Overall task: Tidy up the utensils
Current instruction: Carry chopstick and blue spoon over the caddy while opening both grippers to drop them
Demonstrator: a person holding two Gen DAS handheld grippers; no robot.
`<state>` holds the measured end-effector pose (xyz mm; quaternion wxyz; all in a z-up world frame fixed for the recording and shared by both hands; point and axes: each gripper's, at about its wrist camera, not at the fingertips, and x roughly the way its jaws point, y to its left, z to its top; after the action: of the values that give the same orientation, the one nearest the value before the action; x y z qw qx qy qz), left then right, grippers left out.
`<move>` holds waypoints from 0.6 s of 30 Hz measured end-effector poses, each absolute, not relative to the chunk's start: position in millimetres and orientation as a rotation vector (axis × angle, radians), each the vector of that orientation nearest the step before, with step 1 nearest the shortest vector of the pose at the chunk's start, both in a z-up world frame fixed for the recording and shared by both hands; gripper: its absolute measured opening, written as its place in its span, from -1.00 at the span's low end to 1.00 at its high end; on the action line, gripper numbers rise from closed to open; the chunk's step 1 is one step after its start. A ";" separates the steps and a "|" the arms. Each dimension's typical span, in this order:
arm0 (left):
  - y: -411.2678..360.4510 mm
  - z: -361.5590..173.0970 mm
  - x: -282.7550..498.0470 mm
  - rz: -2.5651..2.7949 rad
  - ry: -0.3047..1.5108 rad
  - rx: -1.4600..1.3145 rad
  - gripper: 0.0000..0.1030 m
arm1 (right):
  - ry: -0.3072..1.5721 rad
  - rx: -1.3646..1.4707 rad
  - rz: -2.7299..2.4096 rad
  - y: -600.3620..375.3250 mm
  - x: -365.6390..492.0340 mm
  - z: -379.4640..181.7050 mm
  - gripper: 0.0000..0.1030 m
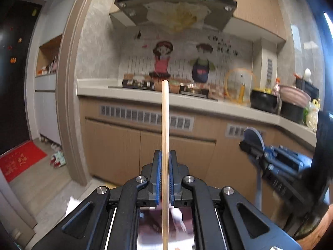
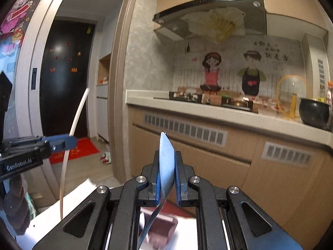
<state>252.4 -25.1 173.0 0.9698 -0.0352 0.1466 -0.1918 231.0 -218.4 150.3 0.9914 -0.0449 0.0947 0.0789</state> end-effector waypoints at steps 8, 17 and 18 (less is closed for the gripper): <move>-40.1 137.7 305.2 -0.407 0.293 -0.090 -0.90 | 0.171 -0.187 0.136 -186.6 282.5 115.0 -0.78; -47.0 81.9 350.6 -0.398 0.358 -0.119 -0.90 | 0.253 -0.227 0.111 -178.5 336.5 46.6 -0.78; -48.3 74.2 352.5 -0.393 0.373 -0.110 -0.90 | 0.264 -0.228 0.109 -179.3 338.9 40.8 -0.78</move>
<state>352.5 -48.3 74.2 0.9620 -0.0545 0.1842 -0.1941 338.9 -179.3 40.8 0.9834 -0.1134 0.1311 0.0542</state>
